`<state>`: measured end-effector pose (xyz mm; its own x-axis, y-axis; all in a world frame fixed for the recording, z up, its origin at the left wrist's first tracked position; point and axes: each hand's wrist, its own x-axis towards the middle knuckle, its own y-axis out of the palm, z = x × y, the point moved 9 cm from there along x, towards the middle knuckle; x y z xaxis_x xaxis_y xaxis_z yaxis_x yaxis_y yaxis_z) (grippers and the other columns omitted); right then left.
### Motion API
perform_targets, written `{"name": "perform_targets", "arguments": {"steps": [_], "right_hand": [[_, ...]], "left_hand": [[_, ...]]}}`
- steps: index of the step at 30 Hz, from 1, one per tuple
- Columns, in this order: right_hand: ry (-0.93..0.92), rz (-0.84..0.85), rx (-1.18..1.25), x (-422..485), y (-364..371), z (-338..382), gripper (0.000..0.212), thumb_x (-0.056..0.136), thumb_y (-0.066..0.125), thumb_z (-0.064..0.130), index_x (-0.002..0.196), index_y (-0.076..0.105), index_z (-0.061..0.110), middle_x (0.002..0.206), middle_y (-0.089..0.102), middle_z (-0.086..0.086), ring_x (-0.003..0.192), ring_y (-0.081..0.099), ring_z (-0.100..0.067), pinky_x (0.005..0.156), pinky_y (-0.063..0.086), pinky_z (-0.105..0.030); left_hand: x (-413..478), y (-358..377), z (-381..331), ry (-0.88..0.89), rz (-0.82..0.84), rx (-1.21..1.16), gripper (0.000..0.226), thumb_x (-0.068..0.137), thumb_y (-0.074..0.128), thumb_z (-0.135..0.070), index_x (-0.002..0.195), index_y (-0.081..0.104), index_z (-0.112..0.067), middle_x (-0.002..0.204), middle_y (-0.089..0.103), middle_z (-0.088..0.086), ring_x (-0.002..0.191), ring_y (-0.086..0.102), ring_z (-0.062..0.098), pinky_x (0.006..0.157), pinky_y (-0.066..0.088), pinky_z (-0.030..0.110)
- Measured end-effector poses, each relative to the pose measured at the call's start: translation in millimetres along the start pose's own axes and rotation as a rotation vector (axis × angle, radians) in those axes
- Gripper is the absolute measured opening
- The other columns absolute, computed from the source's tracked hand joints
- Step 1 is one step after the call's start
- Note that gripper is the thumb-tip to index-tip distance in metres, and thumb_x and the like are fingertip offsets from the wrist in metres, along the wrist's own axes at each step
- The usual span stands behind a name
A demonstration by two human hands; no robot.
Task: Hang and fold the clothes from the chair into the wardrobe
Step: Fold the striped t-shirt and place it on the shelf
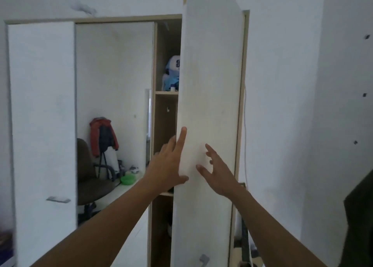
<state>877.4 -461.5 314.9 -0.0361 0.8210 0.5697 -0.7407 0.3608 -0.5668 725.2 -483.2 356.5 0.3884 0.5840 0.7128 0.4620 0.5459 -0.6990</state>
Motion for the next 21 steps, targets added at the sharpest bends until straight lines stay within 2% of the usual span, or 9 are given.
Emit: {"name": "perform_targets", "arguments": {"steps": [2, 4, 5, 7, 10, 14, 16, 18, 21], "right_hand": [[-0.015, 0.032, -0.106, 18, 28, -20, 0.083, 0.092, 0.057, 0.056, 0.157, 0.01, 0.031, 0.164, 0.017, 0.004, 0.148, 0.024, -0.019, 0.117, 0.027, -0.037], [-0.002, 0.042, -0.178, 34, 49, -40, 0.091, 0.087, 0.06, 0.062, 0.156, 0.006, 0.036, 0.165, 0.006, 0.004, 0.15, 0.016, -0.022, 0.118, 0.027, -0.044], [0.003, 0.032, -0.212, 42, 57, -48, 0.094, 0.085, 0.061, 0.064, 0.156, 0.003, 0.041, 0.165, 0.002, 0.005, 0.151, 0.013, -0.023, 0.118, 0.028, -0.049], [-0.001, 0.004, -0.31, 58, 69, -63, 0.101, 0.082, 0.065, 0.066, 0.153, -0.005, 0.048, 0.165, -0.006, 0.01, 0.152, 0.006, -0.024, 0.116, 0.026, -0.061], [-0.002, -0.001, -0.463, 80, 88, -88, 0.115, 0.078, 0.07, 0.063, 0.15, -0.018, 0.05, 0.161, -0.024, 0.019, 0.153, -0.008, -0.029, 0.115, 0.017, -0.067], [0.05, 0.0, -0.498, 97, 118, -128, 0.132, 0.069, 0.078, 0.063, 0.15, -0.024, 0.044, 0.154, -0.038, 0.021, 0.148, -0.028, -0.027, 0.115, 0.014, -0.07], [0.092, -0.002, -0.509, 103, 132, -147, 0.138, 0.064, 0.08, 0.065, 0.15, -0.027, 0.042, 0.154, -0.041, 0.02, 0.145, -0.035, -0.024, 0.114, 0.012, -0.071], [0.151, 0.009, -0.539, 105, 148, -169, 0.145, 0.059, 0.081, 0.067, 0.149, -0.028, 0.04, 0.154, -0.041, 0.016, 0.143, -0.038, -0.026, 0.112, 0.012, -0.072], [0.212, 0.01, -0.611, 104, 170, -196, 0.148, 0.056, 0.082, 0.067, 0.151, -0.026, 0.036, 0.157, -0.039, 0.008, 0.143, -0.037, -0.031, 0.11, 0.016, -0.075]], "left_hand": [[4, 6, 31, -0.053, -0.026, 0.105, 0.152, 0.062, 0.085, -0.06, 0.143, -0.041, -0.032, 0.165, -0.009, 0.006, 0.151, 0.011, 0.035, 0.118, 0.028, 0.054], [9, 16, 60, -0.109, -0.049, 0.189, 0.158, 0.055, 0.085, -0.065, 0.147, -0.037, -0.026, 0.161, -0.028, 0.009, 0.151, -0.013, 0.039, 0.121, 0.013, 0.059], [12, 21, 72, -0.121, -0.073, 0.241, 0.16, 0.05, 0.085, -0.068, 0.15, -0.032, -0.021, 0.16, -0.031, 0.011, 0.149, -0.019, 0.04, 0.12, 0.009, 0.062], [21, 35, 96, -0.126, -0.102, 0.338, 0.163, 0.043, 0.083, -0.073, 0.155, -0.018, -0.011, 0.161, -0.027, 0.017, 0.148, -0.02, 0.042, 0.118, 0.007, 0.066], [27, 73, 130, -0.119, -0.042, 0.437, 0.162, 0.043, 0.082, -0.075, 0.155, -0.008, 0.0, 0.161, -0.021, 0.022, 0.148, -0.018, 0.043, 0.118, 0.002, 0.066], [16, 154, 162, -0.097, 0.111, 0.465, 0.163, 0.045, 0.088, -0.065, 0.152, -0.015, 0.004, 0.159, -0.026, 0.025, 0.146, -0.025, 0.043, 0.118, -0.013, 0.058], [20, 183, 177, -0.123, 0.119, 0.435, 0.164, 0.045, 0.091, -0.059, 0.152, -0.017, 0.003, 0.159, -0.025, 0.025, 0.146, -0.024, 0.044, 0.118, -0.012, 0.056], [28, 206, 192, -0.146, 0.12, 0.384, 0.166, 0.038, 0.094, -0.056, 0.154, -0.01, 0.003, 0.161, -0.02, 0.025, 0.149, -0.017, 0.043, 0.119, -0.005, 0.056], [30, 246, 215, -0.134, 0.193, 0.349, 0.167, 0.036, 0.092, -0.06, 0.155, -0.008, 0.001, 0.161, -0.02, 0.023, 0.149, -0.016, 0.043, 0.121, 0.0, 0.055]]}}
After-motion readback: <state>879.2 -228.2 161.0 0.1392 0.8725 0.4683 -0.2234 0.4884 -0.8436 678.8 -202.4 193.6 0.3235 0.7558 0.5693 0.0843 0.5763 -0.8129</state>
